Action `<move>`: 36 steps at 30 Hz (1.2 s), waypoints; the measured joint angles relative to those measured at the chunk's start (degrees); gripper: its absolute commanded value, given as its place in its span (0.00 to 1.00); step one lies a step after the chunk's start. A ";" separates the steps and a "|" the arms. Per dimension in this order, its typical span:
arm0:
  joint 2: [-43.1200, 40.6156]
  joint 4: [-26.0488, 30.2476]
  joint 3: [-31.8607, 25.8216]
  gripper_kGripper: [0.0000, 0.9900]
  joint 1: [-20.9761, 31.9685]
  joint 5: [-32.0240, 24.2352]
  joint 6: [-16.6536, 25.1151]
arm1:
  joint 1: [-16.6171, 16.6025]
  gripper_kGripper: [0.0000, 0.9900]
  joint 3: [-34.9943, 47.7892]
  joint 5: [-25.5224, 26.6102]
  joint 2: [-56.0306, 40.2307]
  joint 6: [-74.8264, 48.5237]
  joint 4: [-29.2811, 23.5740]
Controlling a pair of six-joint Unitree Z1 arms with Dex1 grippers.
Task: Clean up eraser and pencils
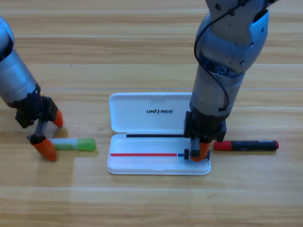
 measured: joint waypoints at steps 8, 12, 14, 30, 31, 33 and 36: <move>-0.14 -1.42 0.97 1.00 -0.84 -0.36 -0.55 | 0.04 0.61 -0.71 0.00 0.05 0.00 0.00; -0.19 -2.69 1.48 1.00 -1.50 -0.86 -0.77 | 0.04 0.83 -0.71 0.00 0.05 0.00 0.00; -0.28 -3.03 1.75 0.96 -1.72 -1.01 -0.78 | 0.04 0.83 -0.71 0.00 0.05 0.00 0.00; -1.86 -10.43 6.98 0.00 -2.39 -3.82 2.55 | -0.90 0.83 11.13 -0.02 -14.04 -7.43 0.00; -1.91 -10.52 7.04 0.00 -2.45 -3.83 2.64 | -1.57 0.83 11.58 -0.13 -14.24 -8.91 0.00; -1.92 -10.52 7.03 0.00 -2.51 -3.83 2.65 | -3.53 0.83 12.70 -0.44 -14.21 -10.82 -0.45; -1.94 -10.52 7.03 0.00 -2.52 -3.80 2.65 | -6.81 0.83 13.02 -0.56 -13.29 -12.76 -2.70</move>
